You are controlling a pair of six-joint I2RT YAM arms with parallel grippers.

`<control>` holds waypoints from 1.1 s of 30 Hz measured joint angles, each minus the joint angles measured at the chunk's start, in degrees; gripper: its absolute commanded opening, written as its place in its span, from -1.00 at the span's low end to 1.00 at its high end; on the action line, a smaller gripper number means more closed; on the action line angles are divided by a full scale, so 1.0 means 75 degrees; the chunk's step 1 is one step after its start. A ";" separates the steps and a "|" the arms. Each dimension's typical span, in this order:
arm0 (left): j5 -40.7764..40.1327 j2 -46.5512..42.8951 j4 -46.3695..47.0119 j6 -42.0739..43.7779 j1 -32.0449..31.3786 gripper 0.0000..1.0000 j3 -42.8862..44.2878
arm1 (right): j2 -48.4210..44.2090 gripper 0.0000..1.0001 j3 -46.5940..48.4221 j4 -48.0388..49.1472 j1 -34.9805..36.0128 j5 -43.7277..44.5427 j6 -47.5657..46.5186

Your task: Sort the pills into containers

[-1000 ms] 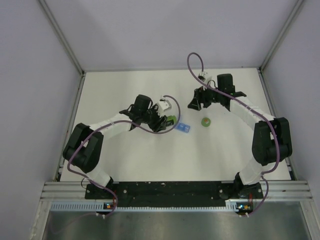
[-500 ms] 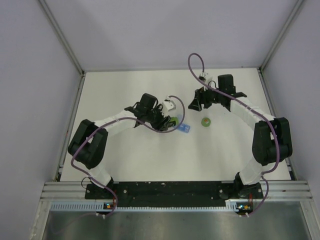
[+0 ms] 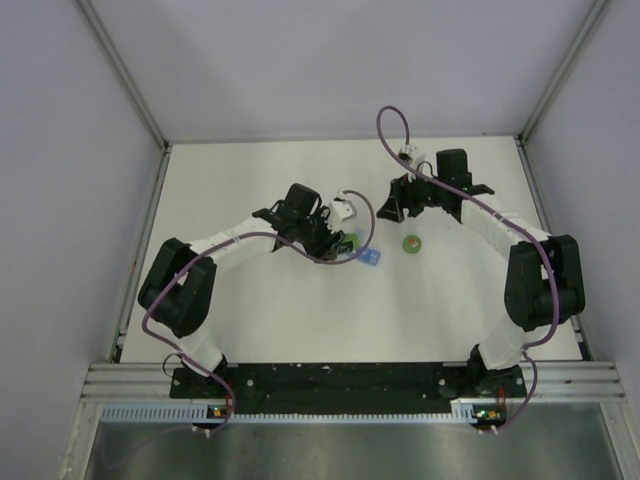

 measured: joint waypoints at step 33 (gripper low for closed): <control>-0.0277 0.0067 -0.0487 0.0265 -0.0175 -1.00 0.0099 | -0.0012 0.29 -0.0055 0.0000 -0.0050 -0.0085 0.0058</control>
